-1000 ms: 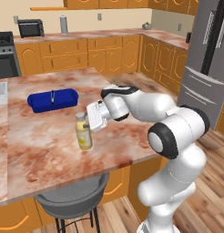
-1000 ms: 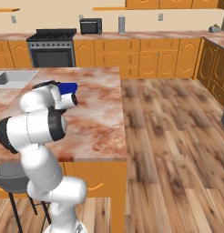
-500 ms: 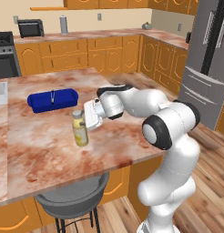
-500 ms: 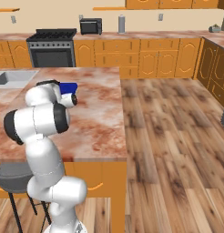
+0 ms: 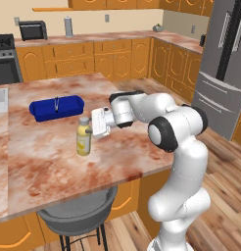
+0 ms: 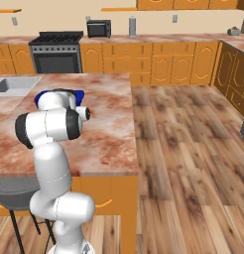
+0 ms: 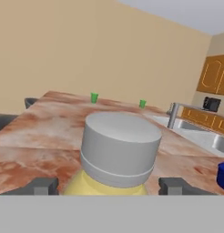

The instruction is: Place the drinks on the dining counter in a tight cluster.

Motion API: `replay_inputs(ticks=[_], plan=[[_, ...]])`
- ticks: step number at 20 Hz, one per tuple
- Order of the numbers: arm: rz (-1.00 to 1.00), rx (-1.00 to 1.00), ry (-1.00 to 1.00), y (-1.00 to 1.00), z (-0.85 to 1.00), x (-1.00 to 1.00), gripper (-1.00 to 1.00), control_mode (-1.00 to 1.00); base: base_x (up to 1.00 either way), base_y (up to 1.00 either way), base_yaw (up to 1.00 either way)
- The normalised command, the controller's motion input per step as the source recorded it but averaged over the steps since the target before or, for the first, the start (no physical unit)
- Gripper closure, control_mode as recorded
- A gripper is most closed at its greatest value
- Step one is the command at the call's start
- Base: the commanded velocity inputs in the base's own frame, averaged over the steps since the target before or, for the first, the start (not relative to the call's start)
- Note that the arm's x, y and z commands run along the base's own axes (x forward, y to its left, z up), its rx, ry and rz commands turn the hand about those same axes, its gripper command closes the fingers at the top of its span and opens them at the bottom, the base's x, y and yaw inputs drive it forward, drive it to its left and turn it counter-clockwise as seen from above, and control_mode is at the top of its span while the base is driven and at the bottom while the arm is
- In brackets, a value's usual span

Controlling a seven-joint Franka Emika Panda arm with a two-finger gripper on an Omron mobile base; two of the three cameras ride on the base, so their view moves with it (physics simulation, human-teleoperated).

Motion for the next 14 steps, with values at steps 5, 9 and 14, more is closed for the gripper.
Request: replay_inputs(ticks=[5,9,14], plan=[[0.0,-0.05,0.03,0.1,0.0,0.0,1.0,-1.0,0.0,0.0,0.0],[0.0,-0.16,0.04,0.24,-0.05,0.0,1.0,-1.0,0.0,0.0,0.0],[0.0,-0.04,0.03,0.06,-0.12,0.0,1.0,-1.0,0.0,0.0,0.0]])
